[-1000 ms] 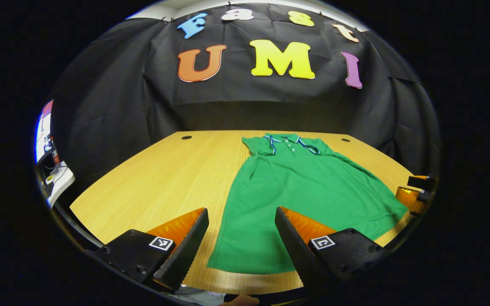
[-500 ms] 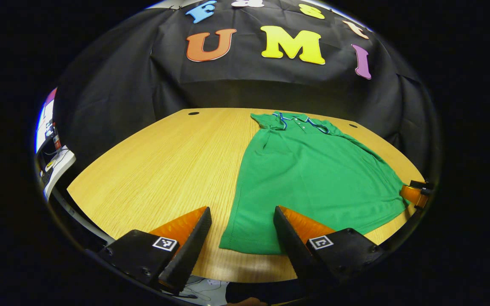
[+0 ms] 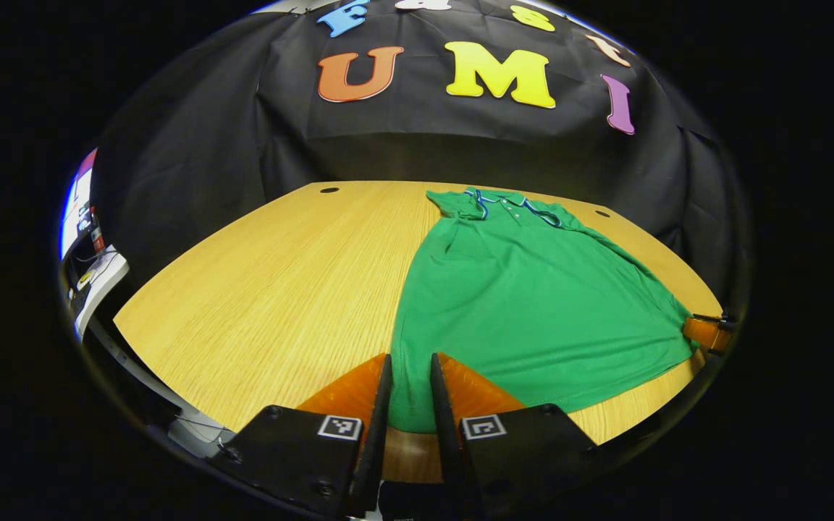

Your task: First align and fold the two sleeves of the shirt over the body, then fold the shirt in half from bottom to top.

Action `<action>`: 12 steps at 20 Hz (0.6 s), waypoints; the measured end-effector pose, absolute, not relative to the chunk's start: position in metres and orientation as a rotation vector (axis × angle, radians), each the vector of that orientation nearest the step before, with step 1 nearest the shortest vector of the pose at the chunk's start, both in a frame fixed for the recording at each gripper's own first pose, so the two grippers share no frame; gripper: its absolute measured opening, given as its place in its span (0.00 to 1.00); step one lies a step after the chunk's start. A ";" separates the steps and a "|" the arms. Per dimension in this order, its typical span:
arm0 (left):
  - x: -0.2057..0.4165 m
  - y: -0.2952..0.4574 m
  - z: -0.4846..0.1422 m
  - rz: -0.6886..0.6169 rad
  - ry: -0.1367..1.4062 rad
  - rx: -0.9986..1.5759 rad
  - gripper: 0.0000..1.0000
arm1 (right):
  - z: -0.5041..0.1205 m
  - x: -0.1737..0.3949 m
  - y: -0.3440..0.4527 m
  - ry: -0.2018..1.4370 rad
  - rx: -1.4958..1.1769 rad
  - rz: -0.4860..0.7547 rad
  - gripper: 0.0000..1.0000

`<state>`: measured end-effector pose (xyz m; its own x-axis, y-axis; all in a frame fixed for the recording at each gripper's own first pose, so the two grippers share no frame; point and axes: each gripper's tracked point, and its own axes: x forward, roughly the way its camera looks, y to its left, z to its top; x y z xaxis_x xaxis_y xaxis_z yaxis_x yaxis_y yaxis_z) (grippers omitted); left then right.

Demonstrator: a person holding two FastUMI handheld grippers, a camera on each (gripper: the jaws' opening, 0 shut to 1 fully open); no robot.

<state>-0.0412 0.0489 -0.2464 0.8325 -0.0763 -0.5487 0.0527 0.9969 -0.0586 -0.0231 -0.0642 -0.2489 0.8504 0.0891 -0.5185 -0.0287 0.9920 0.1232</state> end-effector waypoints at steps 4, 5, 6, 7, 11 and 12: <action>-0.036 0.044 -0.245 -0.075 0.573 -0.077 0.07 | -0.249 -0.017 -0.062 0.588 0.147 0.089 0.01; -0.034 0.041 -0.245 -0.081 0.569 -0.083 0.06 | -0.247 -0.017 -0.061 0.593 0.139 0.097 0.01; -0.034 0.038 -0.245 -0.094 0.567 -0.088 0.04 | -0.247 -0.015 -0.061 0.594 0.130 0.103 0.00; -0.033 0.034 -0.243 -0.110 0.564 -0.094 0.04 | -0.244 -0.015 -0.062 0.589 0.121 0.103 0.00; -0.022 0.030 -0.223 -0.125 0.503 -0.103 0.04 | -0.221 -0.010 -0.067 0.529 0.127 0.114 0.00; -0.018 0.027 -0.216 -0.133 0.489 -0.099 0.04 | -0.213 -0.007 -0.066 0.514 0.123 0.118 0.00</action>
